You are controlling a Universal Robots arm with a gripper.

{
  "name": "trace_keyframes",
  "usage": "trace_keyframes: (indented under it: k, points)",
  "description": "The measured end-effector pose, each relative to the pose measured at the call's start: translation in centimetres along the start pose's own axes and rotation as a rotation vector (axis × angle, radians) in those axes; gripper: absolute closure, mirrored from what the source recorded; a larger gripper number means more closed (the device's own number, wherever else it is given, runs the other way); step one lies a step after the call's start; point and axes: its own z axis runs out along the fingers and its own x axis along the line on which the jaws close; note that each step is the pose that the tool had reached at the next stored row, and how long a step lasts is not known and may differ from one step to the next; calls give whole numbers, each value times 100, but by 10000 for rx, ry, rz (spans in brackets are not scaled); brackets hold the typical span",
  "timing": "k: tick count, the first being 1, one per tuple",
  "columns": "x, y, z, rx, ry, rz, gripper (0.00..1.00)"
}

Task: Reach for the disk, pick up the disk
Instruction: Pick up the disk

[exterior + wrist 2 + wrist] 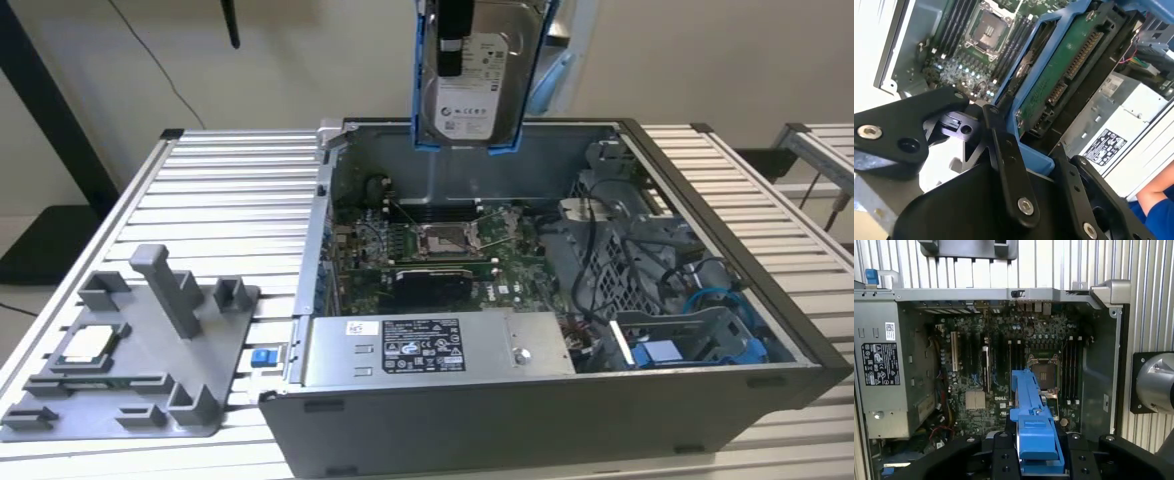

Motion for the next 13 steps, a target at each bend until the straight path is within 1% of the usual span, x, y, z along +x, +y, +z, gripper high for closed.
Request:
trace_keyframes:
  k: [13]
  points:
    - [-14, -309, 23, -17, 1, 1, 100]
